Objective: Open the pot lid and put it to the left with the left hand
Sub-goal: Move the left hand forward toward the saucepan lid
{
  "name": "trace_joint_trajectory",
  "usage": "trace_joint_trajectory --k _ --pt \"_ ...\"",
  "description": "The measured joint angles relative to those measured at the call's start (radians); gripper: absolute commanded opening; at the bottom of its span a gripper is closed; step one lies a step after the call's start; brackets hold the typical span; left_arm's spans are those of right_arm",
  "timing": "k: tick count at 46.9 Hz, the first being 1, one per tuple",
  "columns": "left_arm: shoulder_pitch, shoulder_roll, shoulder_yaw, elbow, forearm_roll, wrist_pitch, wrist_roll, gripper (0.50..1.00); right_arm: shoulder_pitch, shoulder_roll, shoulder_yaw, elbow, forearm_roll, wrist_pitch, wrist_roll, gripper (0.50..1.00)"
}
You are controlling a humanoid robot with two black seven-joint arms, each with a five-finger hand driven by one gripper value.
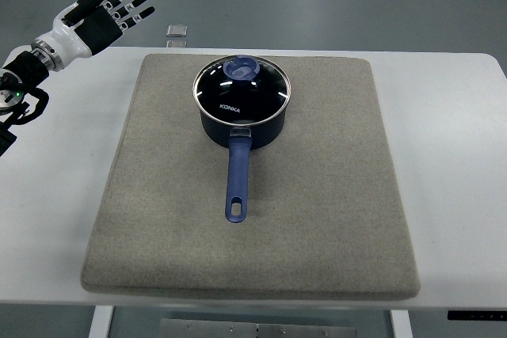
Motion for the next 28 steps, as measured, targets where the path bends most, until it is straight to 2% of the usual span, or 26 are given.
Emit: trace_joint_trajectory --k 11,18,22,28 --pt "-0.037 0.002 0.036 0.026 0.038 0.000 0.000 0.992 0.000 0.000 0.000 0.000 0.000 -0.001 0.000 0.917" --pt "-0.083 0.005 0.054 0.025 0.202 0.000 -0.004 0.990 0.000 0.000 0.000 0.000 0.000 -0.001 0.000 0.917" --pt "-0.094 0.004 0.054 0.016 0.324 0.000 -0.029 0.990 0.000 0.000 0.000 0.000 0.000 -0.001 0.000 0.917" --pt "-0.107 0.002 0.054 0.001 0.488 0.000 -0.111 0.990 0.000 0.000 0.000 0.000 0.000 -0.001 0.000 0.917"
